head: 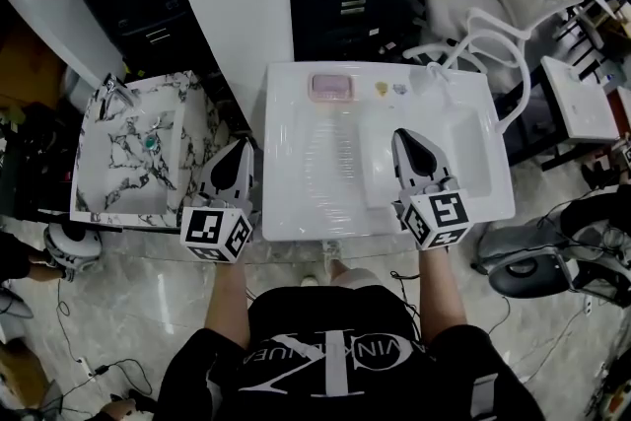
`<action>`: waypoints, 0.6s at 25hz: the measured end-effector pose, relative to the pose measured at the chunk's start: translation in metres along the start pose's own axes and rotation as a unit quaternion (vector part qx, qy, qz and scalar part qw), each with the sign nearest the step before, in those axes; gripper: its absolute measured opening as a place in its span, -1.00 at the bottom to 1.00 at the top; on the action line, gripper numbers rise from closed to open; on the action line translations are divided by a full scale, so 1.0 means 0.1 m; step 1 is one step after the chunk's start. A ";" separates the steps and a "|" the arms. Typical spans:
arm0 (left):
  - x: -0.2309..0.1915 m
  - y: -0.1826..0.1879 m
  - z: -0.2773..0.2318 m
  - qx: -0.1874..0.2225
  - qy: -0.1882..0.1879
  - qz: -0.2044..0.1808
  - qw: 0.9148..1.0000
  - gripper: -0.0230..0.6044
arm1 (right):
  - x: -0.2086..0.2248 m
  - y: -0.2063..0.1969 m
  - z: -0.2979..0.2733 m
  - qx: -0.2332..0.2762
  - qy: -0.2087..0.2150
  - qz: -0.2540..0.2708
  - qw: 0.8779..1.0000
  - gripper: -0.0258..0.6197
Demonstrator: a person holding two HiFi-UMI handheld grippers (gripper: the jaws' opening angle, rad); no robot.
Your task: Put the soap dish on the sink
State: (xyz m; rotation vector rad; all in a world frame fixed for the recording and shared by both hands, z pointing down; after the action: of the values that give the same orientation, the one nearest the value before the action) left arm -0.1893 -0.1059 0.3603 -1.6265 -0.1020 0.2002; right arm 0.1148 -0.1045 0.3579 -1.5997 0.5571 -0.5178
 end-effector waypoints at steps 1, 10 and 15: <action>0.00 0.01 0.01 0.001 0.001 -0.001 1.000 -0.89 | 0.00 0.01 0.01 0.000 -0.001 0.000 1.000 -0.83; 0.00 0.05 0.03 0.005 0.001 -0.003 1.000 -0.89 | -0.04 0.00 0.08 0.002 -0.003 0.006 1.000 -0.83; 0.01 0.04 0.02 0.002 0.002 -0.004 1.000 -0.89 | -0.04 0.00 0.10 0.005 -0.004 0.005 1.000 -0.83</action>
State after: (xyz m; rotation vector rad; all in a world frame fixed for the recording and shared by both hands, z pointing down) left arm -0.1886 -0.1043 0.3561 -1.6215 -0.1053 0.1912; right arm 0.1184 -0.0944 0.3572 -1.5886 0.5552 -0.5058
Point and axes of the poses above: the fingertips, and each gripper's own axes: z backward along the fingers, x to its right, y out of its top, the point moved 4 cm from there along z, backward along the fingers, and after that the axes turned 15 degrees about y, right-handed, at the moved point
